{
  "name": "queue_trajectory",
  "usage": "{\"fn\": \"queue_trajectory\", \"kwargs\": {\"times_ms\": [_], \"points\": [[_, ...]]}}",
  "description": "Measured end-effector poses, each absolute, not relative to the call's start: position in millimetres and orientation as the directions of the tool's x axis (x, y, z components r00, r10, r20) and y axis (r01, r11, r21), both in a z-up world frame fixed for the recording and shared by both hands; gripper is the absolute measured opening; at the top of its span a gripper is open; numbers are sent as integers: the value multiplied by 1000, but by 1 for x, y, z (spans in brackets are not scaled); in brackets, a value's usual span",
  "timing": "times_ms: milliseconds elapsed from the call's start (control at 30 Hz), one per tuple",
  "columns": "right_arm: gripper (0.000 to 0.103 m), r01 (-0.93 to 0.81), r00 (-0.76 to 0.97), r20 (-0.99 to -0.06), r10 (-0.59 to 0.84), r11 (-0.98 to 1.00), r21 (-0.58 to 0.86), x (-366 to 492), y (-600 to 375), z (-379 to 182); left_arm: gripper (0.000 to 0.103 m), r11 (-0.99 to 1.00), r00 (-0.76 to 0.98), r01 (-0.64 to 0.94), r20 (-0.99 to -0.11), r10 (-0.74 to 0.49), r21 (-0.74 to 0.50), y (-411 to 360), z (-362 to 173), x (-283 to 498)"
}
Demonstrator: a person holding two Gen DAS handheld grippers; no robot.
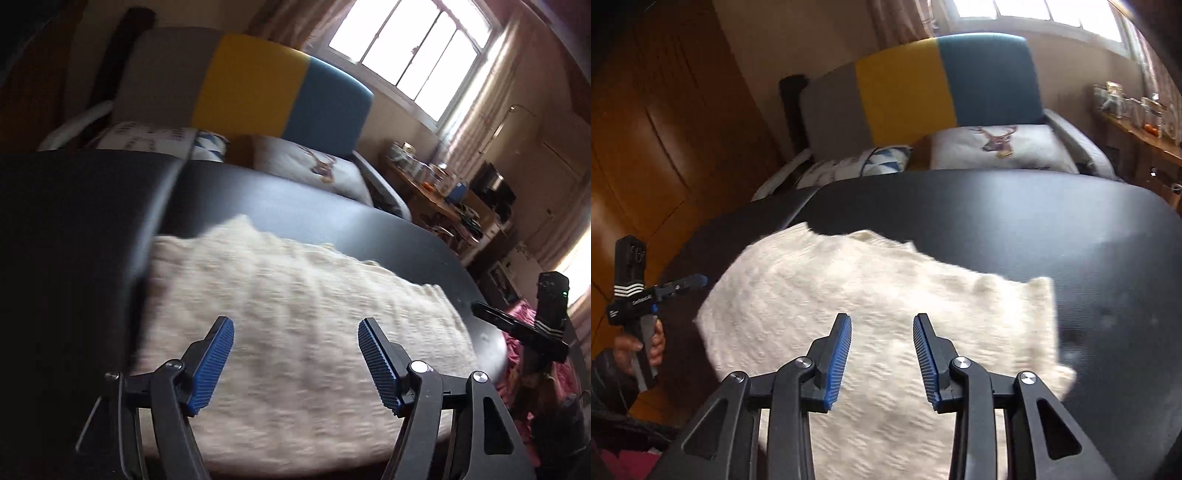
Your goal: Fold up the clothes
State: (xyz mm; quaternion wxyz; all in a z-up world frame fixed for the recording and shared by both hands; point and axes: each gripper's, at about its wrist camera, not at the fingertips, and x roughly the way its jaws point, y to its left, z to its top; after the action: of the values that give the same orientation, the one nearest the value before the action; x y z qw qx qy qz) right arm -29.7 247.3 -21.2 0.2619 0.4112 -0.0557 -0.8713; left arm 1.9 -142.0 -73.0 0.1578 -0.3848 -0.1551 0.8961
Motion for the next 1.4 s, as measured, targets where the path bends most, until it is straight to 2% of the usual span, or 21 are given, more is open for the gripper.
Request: {"fn": "queue_trajectory", "kwargs": {"times_ms": [67, 200, 267, 333, 400, 433, 600, 800, 867, 933, 1000, 1133, 1200, 1267, 1367, 1400], "points": [[35, 458, -475, -714, -515, -837, 299, -33, 215, -27, 69, -897, -662, -134, -636, 398, -421, -178, -83, 4], [35, 481, -405, -786, -468, -840, 252, -47, 172, -45, 67, -846, -595, -192, -626, 504, -498, -209, -101, 10], [35, 469, -395, -808, -438, -852, 232, -52, 165, -53, 63, -816, -557, -230, -616, 557, -531, -212, -109, 11], [35, 451, -400, -827, -395, -870, 198, -54, 164, -59, 51, -793, -522, -249, -612, 594, -556, -213, -117, 7], [35, 440, -400, -827, -396, -874, 206, -53, 168, -59, 48, -774, -485, -256, -616, 621, -579, -212, -124, 2], [35, 435, -400, -827, -396, -876, 209, -53, 170, -60, 43, -764, -477, -249, -612, 631, -595, -215, -127, 0], [37, 438, -394, -826, -402, -873, 215, -51, 173, -69, 42, -743, -475, -160, -609, 635, -649, -243, -140, -11], [38, 428, -377, -800, -466, -854, 295, -56, 184, -74, 42, -660, -358, -288, -561, 747, -694, -235, -136, -7], [37, 449, -374, -798, -473, -845, 291, -55, 187, -74, 42, -672, -318, -287, -594, 739, -683, -229, -145, -10], [37, 467, -370, -795, -480, -836, 288, -54, 189, -74, 41, -622, -293, -259, -553, 780, -739, -236, -152, -11], [37, 458, -371, -789, -490, -836, 304, -54, 193, -76, 32, -577, -275, -213, -518, 810, -789, -248, -153, -5], [38, 432, -378, -765, -521, -830, 352, -55, 201, -80, 18, -582, -282, -209, -521, 806, -786, -260, -146, 30], [38, 428, -383, -762, -523, -831, 355, -56, 200, -80, 18, -608, -291, -196, -547, 785, -769, -261, -147, 41], [38, 435, -384, -767, -514, -834, 340, -56, 198, -79, 19, -587, -305, -174, -523, 796, -791, -263, -147, 41], [38, 439, -385, -769, -510, -835, 333, -58, 198, -79, 26, -608, -350, -228, -519, 780, -760, -260, -135, 35], [38, 437, -385, -769, -511, -835, 336, -59, 198, -79, 32, -610, -344, -243, -522, 781, -754, -257, -132, 30]]}}
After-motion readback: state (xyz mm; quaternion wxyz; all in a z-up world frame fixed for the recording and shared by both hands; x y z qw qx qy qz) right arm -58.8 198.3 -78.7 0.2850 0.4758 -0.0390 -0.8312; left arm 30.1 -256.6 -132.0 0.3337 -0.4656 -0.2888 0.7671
